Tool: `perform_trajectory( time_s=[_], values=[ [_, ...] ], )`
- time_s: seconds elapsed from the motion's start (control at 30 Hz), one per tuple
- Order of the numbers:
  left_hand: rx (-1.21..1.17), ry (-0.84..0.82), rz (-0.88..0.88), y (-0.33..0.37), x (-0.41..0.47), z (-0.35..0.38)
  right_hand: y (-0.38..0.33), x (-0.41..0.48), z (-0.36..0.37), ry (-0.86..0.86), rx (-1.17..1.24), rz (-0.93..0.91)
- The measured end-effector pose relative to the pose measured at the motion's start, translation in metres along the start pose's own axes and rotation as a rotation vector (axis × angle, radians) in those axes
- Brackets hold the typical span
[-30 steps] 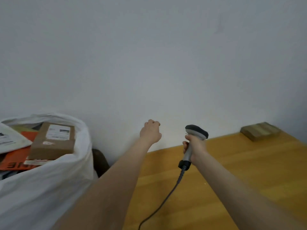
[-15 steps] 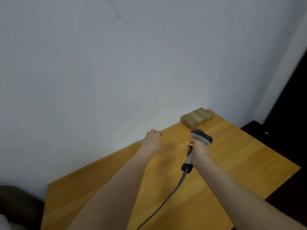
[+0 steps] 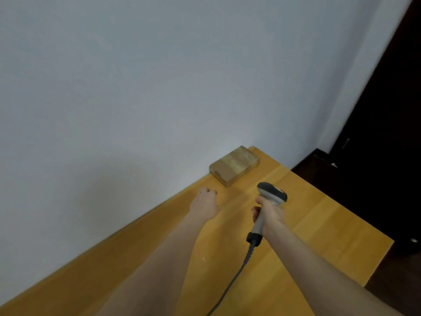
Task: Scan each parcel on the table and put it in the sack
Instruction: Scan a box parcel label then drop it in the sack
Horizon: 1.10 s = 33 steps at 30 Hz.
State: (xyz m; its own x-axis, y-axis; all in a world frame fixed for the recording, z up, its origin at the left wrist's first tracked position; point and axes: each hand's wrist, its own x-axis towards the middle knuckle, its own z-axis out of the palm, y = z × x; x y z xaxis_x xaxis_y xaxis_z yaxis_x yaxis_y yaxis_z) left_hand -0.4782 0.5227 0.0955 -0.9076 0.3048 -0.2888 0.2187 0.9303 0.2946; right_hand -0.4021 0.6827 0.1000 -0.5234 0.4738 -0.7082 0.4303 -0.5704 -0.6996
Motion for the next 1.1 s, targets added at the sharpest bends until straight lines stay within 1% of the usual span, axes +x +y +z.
perform_trajectory(
  time_s=[0.2,0.27,0.37,0.47,0.53,0.6,0.7,0.77,0.8,0.87,0.9,0.97,1.03,1.1],
  values=[
    [-0.036,-0.017,-0.068,0.013,0.096,0.029,-0.005,0.081,0.018,-0.078,0.067,0.123],
    [-0.031,-0.010,-0.064,0.015,0.127,0.037,-0.006,0.104,0.022,-0.098,0.086,0.158],
    [0.006,-0.008,-0.052,0.019,0.170,0.047,-0.005,0.134,0.024,-0.103,0.102,0.164],
    [0.076,-0.008,-0.063,0.021,0.195,0.061,-0.002,0.156,0.025,-0.089,0.088,0.154],
    [0.175,0.073,-0.045,0.022,0.197,0.070,-0.003,0.169,0.026,-0.060,0.080,0.155],
    [0.236,0.154,0.015,0.021,0.194,0.074,-0.006,0.178,0.028,-0.037,0.081,0.166],
    [0.245,0.238,0.115,0.014,0.196,0.062,-0.011,0.182,0.035,-0.035,0.074,0.164],
    [0.169,0.267,0.071,0.006,0.210,0.049,-0.015,0.182,0.040,-0.055,0.067,0.135],
    [0.113,0.247,0.004,0.003,0.218,0.045,-0.016,0.183,0.043,-0.074,0.075,0.126],
    [0.028,0.115,-0.119,-0.001,0.231,0.043,-0.016,0.187,0.047,-0.112,0.089,0.111],
    [0.014,0.055,-0.140,-0.001,0.235,0.047,-0.016,0.189,0.048,-0.126,0.087,0.103],
    [0.033,-0.016,-0.157,0.001,0.235,0.057,-0.014,0.192,0.048,-0.140,0.085,0.084],
    [0.040,-0.075,-0.193,-0.001,0.229,0.063,-0.011,0.192,0.048,-0.127,0.110,0.085],
    [0.003,-0.169,-0.207,-0.009,0.219,0.065,-0.011,0.188,0.048,-0.101,0.140,0.104]
  ],
)
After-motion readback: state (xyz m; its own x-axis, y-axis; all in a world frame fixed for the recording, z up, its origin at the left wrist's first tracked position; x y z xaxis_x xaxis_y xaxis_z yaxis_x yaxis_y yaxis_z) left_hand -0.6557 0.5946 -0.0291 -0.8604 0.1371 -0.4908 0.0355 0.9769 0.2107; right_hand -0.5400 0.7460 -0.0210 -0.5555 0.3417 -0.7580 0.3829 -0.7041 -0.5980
